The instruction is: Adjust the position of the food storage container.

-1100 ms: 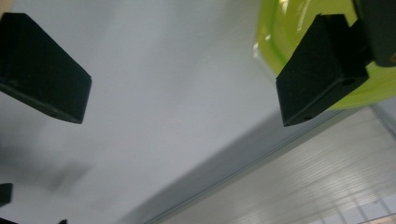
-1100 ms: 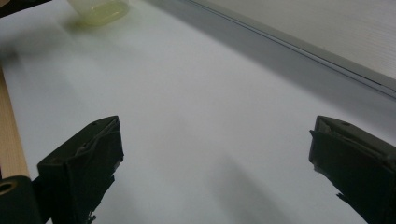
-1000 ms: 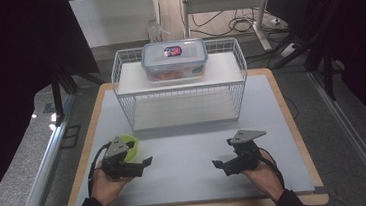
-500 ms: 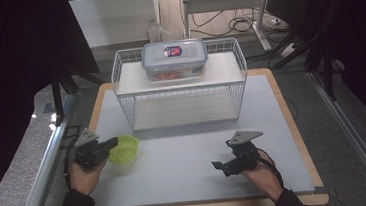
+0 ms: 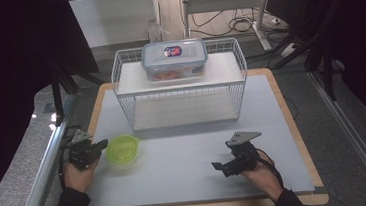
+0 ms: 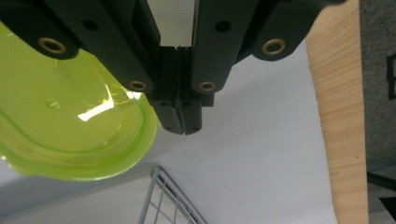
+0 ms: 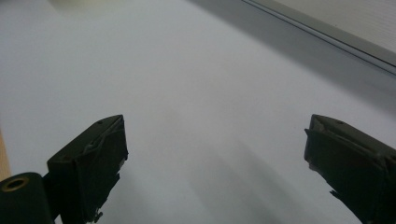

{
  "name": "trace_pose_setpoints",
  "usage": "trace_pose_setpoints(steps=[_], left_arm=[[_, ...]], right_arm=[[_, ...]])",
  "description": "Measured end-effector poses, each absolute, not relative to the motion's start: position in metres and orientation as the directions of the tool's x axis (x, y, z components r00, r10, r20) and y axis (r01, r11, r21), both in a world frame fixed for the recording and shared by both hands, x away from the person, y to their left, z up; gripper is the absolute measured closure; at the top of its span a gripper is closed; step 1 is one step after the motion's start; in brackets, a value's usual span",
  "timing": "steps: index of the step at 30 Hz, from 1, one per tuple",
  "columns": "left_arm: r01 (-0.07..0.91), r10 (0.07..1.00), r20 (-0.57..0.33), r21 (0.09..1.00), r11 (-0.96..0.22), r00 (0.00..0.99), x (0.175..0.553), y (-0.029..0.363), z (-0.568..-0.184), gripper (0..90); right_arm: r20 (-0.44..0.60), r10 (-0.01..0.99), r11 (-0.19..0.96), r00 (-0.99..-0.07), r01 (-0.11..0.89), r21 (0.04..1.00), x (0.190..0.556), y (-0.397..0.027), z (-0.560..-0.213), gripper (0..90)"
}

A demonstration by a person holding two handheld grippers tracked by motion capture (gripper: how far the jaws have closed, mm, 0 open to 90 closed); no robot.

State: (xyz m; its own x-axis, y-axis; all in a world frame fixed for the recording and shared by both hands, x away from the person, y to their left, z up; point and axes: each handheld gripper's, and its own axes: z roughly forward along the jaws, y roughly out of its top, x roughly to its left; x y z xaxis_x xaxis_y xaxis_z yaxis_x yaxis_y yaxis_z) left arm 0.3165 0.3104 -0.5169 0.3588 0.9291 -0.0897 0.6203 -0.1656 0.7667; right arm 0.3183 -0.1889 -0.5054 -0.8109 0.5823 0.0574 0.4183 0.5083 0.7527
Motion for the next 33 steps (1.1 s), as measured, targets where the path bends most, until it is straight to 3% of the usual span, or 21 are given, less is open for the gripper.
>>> trace_pose_setpoints(steps=[9, 24, 33], left_arm=[[0.625, 0.917, -0.128, 0.766, -0.15, 0.378, 0.315, 0.299, -0.517, 89.8], [0.605, 0.855, -0.124, 0.757, -0.247, 0.503, 0.309, 0.251, -0.512, 89.8], [0.631, 0.845, -0.181, 0.745, -0.217, 0.504, 0.297, 0.272, -0.523, 89.7]], right_arm=[[0.056, 0.58, 0.523, -0.813, 0.424, 0.739, 0.318, -0.188, -0.507, 6.5], [0.055, 0.582, 0.528, -0.811, 0.429, 0.733, 0.319, -0.188, -0.509, 6.4], [0.053, 0.584, 0.526, -0.81, 0.427, 0.736, 0.319, -0.189, -0.508, 6.4]])
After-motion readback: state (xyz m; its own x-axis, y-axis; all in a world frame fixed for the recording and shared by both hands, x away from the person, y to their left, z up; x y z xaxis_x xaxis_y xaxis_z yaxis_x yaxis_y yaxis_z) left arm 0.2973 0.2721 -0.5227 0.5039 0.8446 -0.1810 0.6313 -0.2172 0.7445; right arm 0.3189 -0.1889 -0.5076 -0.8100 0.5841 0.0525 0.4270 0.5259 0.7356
